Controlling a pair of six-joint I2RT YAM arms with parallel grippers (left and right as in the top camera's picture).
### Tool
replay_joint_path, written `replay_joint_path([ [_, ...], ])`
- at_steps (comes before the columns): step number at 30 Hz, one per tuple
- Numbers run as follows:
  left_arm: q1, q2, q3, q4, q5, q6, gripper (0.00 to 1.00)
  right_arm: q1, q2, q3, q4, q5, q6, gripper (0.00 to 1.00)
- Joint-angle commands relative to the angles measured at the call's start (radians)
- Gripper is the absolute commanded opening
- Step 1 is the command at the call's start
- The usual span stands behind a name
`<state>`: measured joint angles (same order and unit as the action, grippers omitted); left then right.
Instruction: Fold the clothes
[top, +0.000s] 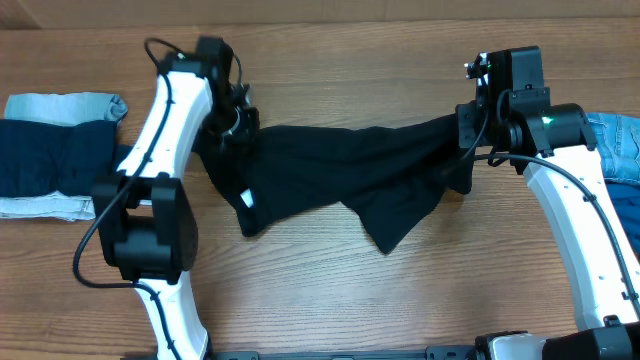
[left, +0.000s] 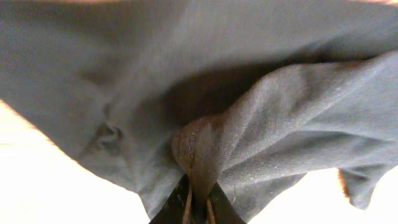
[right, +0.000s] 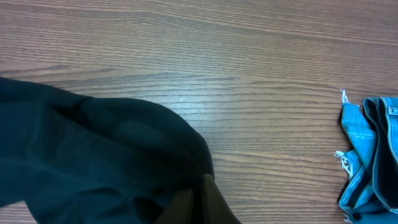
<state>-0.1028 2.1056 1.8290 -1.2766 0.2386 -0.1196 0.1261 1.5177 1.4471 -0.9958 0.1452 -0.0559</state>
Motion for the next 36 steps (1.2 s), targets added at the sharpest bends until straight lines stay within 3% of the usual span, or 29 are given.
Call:
replay_joint_path([
  [1, 0.032, -0.072, 0.174, -0.061, -0.073, 0.016, 0.09, -0.004, -0.017, 0.013, 0.003, 0.000, 0.008, 0.04],
  [7, 0.130, -0.144, 0.513, -0.173, -0.114, 0.008, 0.08, -0.004, -0.017, 0.013, 0.004, 0.004, 0.008, 0.04],
  [12, 0.155, -0.267, 0.655, -0.182, -0.116, 0.015, 0.06, -0.004, -0.017, 0.013, 0.029, 0.004, 0.008, 0.04],
  [18, 0.155, -0.380, 0.696, -0.154, -0.124, 0.019, 0.06, -0.004, -0.055, 0.025, 0.052, 0.004, 0.004, 0.04],
  [28, 0.155, -0.534, 0.706, -0.163, -0.176, 0.019, 0.06, -0.004, -0.306, 0.164, 0.069, -0.004, -0.050, 0.04],
  [36, 0.155, -0.460, 0.706, -0.183, -0.186, 0.020, 0.07, -0.004, -0.270, 0.164, 0.081, -0.061, -0.053, 0.04],
])
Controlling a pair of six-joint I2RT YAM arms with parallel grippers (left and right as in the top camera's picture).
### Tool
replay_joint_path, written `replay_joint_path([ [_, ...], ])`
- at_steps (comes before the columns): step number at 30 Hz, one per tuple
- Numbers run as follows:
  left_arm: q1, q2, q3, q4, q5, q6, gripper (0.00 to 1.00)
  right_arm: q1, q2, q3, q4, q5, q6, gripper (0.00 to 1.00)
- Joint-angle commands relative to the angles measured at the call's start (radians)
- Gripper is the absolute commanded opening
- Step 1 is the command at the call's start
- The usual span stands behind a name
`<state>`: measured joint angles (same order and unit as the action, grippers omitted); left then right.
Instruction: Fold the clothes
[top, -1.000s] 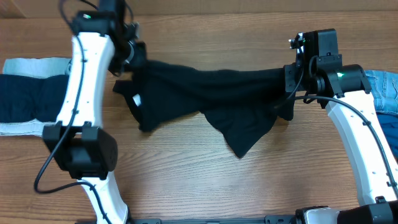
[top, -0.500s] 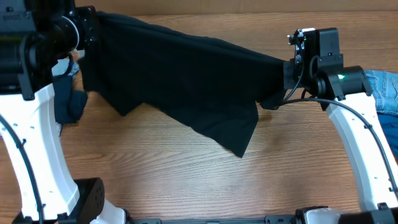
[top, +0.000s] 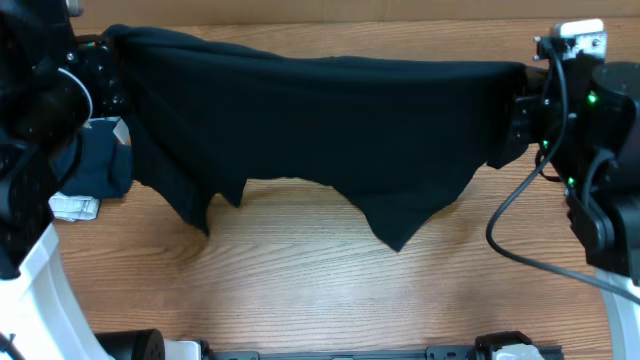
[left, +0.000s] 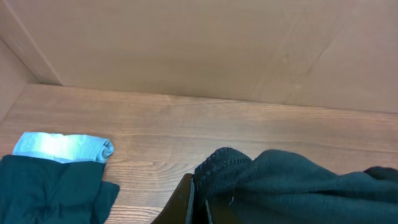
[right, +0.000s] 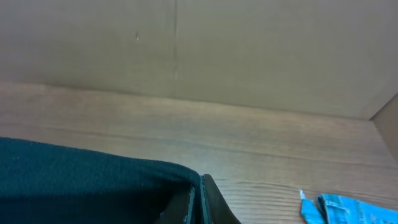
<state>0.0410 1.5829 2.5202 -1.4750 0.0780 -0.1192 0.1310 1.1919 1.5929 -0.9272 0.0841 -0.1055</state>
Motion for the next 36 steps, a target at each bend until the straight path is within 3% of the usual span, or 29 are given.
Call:
replay_joint_path([
  [1, 0.011, 0.090, 0.014, 0.027, -0.006, 0.024, 0.06, -0.009, 0.072, 0.018, 0.019, 0.000, -0.003, 0.04],
  [5, 0.011, 0.252, 0.014, 0.180, 0.138, 0.077, 0.04, -0.009, 0.224, 0.018, 0.151, 0.117, -0.037, 0.04],
  [7, 0.011, 0.277, 0.014, 0.238, 0.170, 0.116, 0.04, -0.009, 0.257, 0.018, 0.196, 0.246, -0.037, 0.04],
  [9, 0.011, 0.272, 0.015, 0.254, 0.183, 0.139, 0.04, -0.009, 0.255, 0.018, 0.193, 0.256, -0.036, 0.04],
  [11, 0.011, 0.263, 0.015, 0.190, 0.185, 0.139, 0.04, -0.009, 0.245, 0.018, 0.157, 0.202, -0.036, 0.04],
  [17, -0.003, 0.262, 0.014, -0.202, 0.209, 0.134, 0.06, -0.008, 0.220, 0.018, -0.198, -0.133, -0.021, 0.04],
  [18, -0.002, 0.262, 0.010, -0.215, 0.211, 0.118, 0.09, -0.008, 0.220, 0.018, -0.229, -0.142, -0.022, 0.04],
  [20, -0.003, 0.255, 0.000, -0.214, 0.247, 0.072, 0.37, -0.008, 0.220, 0.018, -0.262, -0.143, -0.022, 0.04],
  [21, -0.002, 0.255, 0.000, -0.214, 0.248, 0.071, 0.44, -0.008, 0.220, 0.018, -0.265, -0.143, -0.022, 0.04],
  [24, -0.002, 0.255, 0.000, -0.214, 0.238, 0.071, 0.54, -0.008, 0.220, 0.018, -0.264, -0.151, -0.022, 0.04],
  [30, -0.026, 0.266, -0.017, -0.212, 0.208, 0.085, 0.59, -0.008, 0.220, 0.018, -0.264, -0.158, -0.022, 0.04],
  [36, -0.184, 0.423, -0.255, -0.058, 0.207, 0.117, 0.59, -0.008, 0.220, 0.018, -0.261, -0.158, -0.022, 0.04],
])
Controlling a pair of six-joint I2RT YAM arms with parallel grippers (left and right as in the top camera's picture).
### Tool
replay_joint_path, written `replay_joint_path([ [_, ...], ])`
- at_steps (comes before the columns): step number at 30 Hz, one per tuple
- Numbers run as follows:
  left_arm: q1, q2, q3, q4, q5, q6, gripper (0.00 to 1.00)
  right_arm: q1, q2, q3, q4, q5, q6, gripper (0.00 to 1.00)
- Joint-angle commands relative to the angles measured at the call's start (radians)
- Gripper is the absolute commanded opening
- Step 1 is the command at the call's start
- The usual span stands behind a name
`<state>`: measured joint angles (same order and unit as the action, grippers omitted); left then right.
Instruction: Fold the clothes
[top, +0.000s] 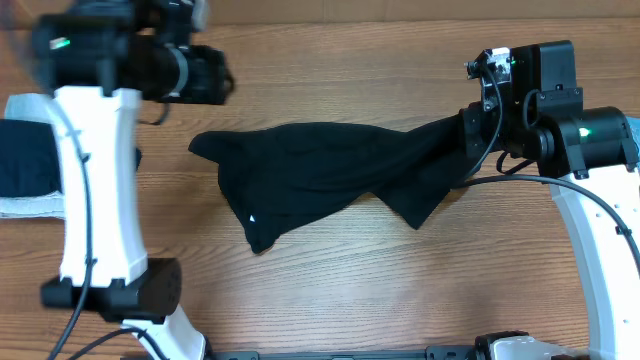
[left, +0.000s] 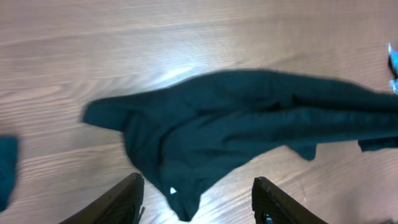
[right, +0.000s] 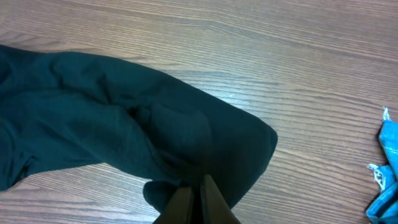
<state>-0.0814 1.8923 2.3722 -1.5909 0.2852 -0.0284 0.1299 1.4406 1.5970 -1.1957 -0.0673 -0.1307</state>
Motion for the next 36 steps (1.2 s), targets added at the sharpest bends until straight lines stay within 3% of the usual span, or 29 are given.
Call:
replay_joint_path([
  [1, -0.075, 0.149, -0.137, 0.083, 0.000, 0.026, 0.58, -0.007, -0.029, 0.013, 0.008, -0.006, 0.003, 0.04],
  [8, -0.127, 0.443, -0.201, 0.149, 0.030, 0.052, 0.45, -0.007, -0.028, 0.013, 0.007, -0.006, 0.003, 0.04],
  [12, -0.147, 0.476, -0.208, 0.155, 0.028, 0.077, 0.43, -0.007, -0.024, 0.012, -0.005, -0.006, 0.003, 0.05],
  [14, -0.152, 0.476, -0.208, 0.150, 0.026, 0.078, 0.42, -0.007, -0.025, 0.013, -0.016, -0.006, 0.003, 0.11],
  [16, -0.155, 0.476, -0.210, 0.148, 0.026, 0.082, 0.41, -0.007, -0.025, 0.013, -0.042, -0.005, 0.003, 0.28],
  [22, -0.157, 0.476, -0.230, 0.151, 0.005, 0.104, 0.41, -0.007, -0.025, 0.013, -0.100, -0.005, 0.054, 0.29],
  [25, -0.163, 0.476, -0.307, 0.185, -0.027, 0.109, 0.41, -0.007, -0.018, 0.006, -0.093, -0.006, 0.194, 0.54],
  [27, -0.164, 0.476, -0.337, 0.219, -0.026, 0.111, 0.40, -0.007, -0.006, -0.014, -0.081, -0.006, 0.227, 0.60],
  [29, -0.164, 0.476, -0.363, 0.251, -0.022, 0.107, 0.40, -0.007, 0.022, -0.043, -0.066, -0.006, 0.236, 0.60],
  [33, -0.171, 0.474, -0.368, 0.187, 0.042, 0.113, 0.20, -0.007, 0.109, -0.097, -0.050, -0.006, 0.236, 0.52],
  [35, -0.174, 0.465, -0.367, 0.141, 0.058, 0.122, 0.05, -0.007, 0.128, -0.106, -0.038, -0.015, 0.236, 0.46],
  [36, -0.175, 0.453, -0.367, 0.128, 0.057, 0.122, 0.04, -0.007, 0.128, -0.106, -0.030, -0.018, 0.236, 0.46],
])
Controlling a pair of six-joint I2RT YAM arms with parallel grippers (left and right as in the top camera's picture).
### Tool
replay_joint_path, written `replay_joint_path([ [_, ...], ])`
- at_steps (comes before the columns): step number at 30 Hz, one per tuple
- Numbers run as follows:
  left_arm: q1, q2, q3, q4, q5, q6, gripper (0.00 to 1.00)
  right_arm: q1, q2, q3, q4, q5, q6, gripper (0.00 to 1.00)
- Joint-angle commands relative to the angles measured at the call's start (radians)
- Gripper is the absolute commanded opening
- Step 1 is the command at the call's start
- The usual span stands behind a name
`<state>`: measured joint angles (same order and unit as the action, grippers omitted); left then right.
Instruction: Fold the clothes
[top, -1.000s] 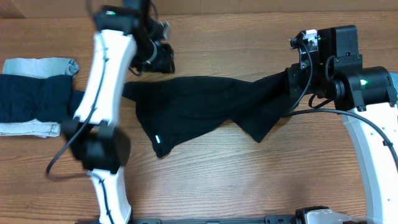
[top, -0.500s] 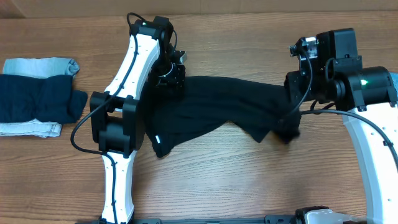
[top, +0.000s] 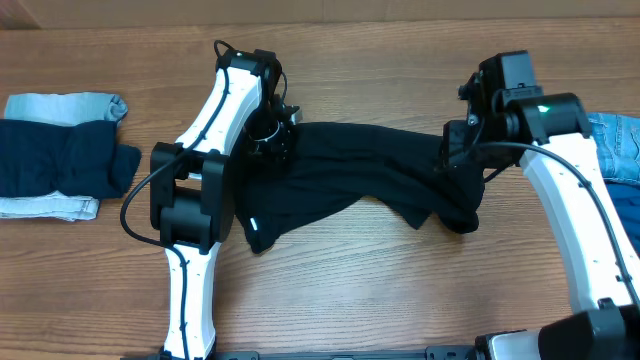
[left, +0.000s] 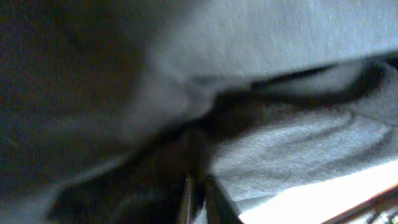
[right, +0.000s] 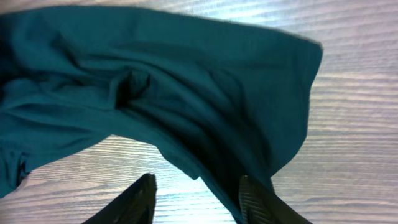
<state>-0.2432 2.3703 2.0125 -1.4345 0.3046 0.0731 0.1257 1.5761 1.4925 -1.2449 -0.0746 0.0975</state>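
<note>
A black garment (top: 350, 170) lies crumpled across the middle of the wooden table (top: 400, 290). My left gripper (top: 268, 138) is down on its upper left end. In the left wrist view dark cloth (left: 280, 143) fills the frame and the left gripper (left: 197, 190) is shut on a fold of it. My right gripper (top: 462, 160) hovers over the garment's right end. In the right wrist view the right gripper (right: 199, 199) stands open, nothing between its fingers, with the garment (right: 186, 93) spread below.
A folded stack of dark blue clothes (top: 60, 160) with a pale blue piece (top: 65, 105) lies at the left edge of the table. Blue denim (top: 615, 145) lies at the right edge. The left arm reaches over the table's left half.
My left gripper was open, high above the garment's left end; now it is down there and shut on the cloth. My right gripper has let go of the right end and stands open.
Both grippers first held the garment's ends low over the table. Then they held it stretched out high in the air. Then it lay on the table, the left open above and the right still holding. Now the left grips it and the right is open.
</note>
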Motion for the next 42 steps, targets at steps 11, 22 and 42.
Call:
replay_joint_path([
  [11, -0.181, -0.342, -0.007, -0.115, -0.194, -0.213, 0.04, -0.003, -0.008, -0.001, 0.056, -0.010, 0.008, 0.47],
  [22, -0.414, -0.343, -0.210, -0.155, -0.337, -0.507, 0.10, -0.003, -0.007, -0.001, 0.067, -0.006, 0.007, 0.47],
  [42, -0.231, -0.235, -0.329, 0.253, 0.041, -0.137, 0.47, -0.003, -0.008, -0.001, 0.076, -0.006, 0.008, 0.47],
])
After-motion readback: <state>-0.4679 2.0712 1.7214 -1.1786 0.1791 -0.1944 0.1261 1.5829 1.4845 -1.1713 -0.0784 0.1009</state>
